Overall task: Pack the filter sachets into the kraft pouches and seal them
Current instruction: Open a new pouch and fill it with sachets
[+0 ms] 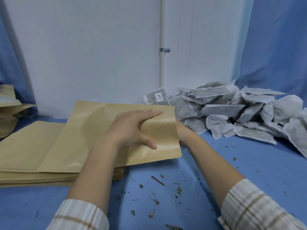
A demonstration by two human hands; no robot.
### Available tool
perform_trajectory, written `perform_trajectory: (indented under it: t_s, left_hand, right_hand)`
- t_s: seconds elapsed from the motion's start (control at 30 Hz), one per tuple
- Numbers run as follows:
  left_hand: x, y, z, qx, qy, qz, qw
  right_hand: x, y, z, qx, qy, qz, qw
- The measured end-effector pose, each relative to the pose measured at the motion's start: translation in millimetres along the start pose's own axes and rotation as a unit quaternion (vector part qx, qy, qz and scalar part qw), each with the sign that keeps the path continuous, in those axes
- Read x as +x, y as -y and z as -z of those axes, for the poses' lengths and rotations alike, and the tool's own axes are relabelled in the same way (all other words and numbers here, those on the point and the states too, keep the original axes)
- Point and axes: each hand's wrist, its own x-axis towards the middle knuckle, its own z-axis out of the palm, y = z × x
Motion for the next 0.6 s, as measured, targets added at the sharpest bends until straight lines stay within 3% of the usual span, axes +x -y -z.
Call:
perform_trajectory:
  t_s: [0.07,0.13,0.23,0.3,0.37,0.5,0.6]
  left_hand:
    - [0,1,-1,-0.01,0.006,0.0,1.0]
    - [1,4,-1,0.027,0.001,0.008,1.0]
    - [1,12,-1,0.114,-0.024,0.036,0.993]
    - [1,16,-1,0.118,-0.036,0.058,0.991]
    - [1,18,-2,0.116,-0.041,0.066,0.99]
    - [3,13,-6,0.142,-0.035,0.06,0.987]
    - [3,11,-8,0.149,-0.03,0.052,0.987]
  right_hand:
    - [-2,1,-4,0.032,0.06,-0.052,0.996]
    - [2,1,-7,0.067,0.026,-0.018,0.997]
    - [12,-10,2,0.076,-0.213,0.076,0.971]
    - [15,-25,22,-0.046,-0.379,0.064,0.922]
    - [15,-38,47,-0.171,-0.45,0.025,0.876]
    - [3,-42,87,-0.458,-0.421,-0.028,0.783]
    - [-2,-39,106,-0.521,-0.366,-0.075,0.768]
